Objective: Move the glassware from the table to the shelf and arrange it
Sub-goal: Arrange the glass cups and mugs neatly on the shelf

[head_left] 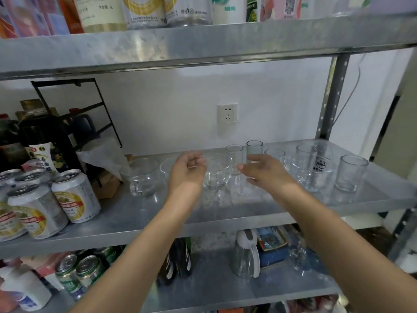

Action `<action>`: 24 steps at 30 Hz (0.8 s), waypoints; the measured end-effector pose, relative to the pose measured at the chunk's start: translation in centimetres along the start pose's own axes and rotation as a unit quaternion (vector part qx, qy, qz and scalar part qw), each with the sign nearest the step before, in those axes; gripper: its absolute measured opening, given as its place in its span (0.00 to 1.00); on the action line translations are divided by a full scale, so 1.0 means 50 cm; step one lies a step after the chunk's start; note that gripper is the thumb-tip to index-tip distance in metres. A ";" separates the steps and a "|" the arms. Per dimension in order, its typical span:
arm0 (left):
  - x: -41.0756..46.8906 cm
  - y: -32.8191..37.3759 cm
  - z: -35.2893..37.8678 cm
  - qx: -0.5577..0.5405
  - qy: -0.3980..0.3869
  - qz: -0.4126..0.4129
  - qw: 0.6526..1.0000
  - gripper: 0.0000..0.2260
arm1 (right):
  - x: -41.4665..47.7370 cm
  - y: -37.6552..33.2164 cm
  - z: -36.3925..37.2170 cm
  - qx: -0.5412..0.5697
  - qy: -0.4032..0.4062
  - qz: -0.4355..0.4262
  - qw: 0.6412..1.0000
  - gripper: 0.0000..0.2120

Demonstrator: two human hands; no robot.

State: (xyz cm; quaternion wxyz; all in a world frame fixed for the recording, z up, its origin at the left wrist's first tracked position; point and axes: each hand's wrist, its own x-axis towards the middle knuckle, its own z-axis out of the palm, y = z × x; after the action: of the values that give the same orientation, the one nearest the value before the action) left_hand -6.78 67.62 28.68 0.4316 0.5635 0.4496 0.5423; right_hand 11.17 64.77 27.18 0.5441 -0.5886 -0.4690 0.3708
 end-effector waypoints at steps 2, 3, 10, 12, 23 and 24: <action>0.021 0.022 0.013 0.017 -0.042 0.050 0.998 0.09 | -0.006 -0.047 -0.043 -0.048 0.034 -0.041 0.997 0.19; 0.033 0.030 0.025 0.025 -0.065 0.070 0.995 0.09 | -0.001 -0.071 -0.067 -0.064 0.046 -0.067 0.995 0.16; 0.048 0.054 0.153 0.041 -0.200 0.024 0.979 0.07 | 0.117 -0.142 -0.177 -0.356 -0.008 -0.054 0.933 0.22; 0.038 0.047 0.184 0.044 -0.210 0.011 0.977 0.08 | 0.142 -0.132 -0.184 -0.434 -0.051 -0.026 0.899 0.29; 0.048 -0.010 0.303 0.140 -0.189 -0.071 0.969 0.01 | 0.224 -0.066 -0.189 -0.534 -0.147 0.002 0.832 0.41; 0.047 -0.011 0.310 0.146 -0.190 -0.074 0.968 0.03 | 0.230 -0.065 -0.192 -0.528 -0.146 -0.001 0.837 0.41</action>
State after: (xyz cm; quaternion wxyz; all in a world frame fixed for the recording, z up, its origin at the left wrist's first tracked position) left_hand 8.73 70.03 28.06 0.4612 0.6781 0.4741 0.3204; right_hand 23.04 72.85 32.50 0.0763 -0.7253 -0.6680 0.1480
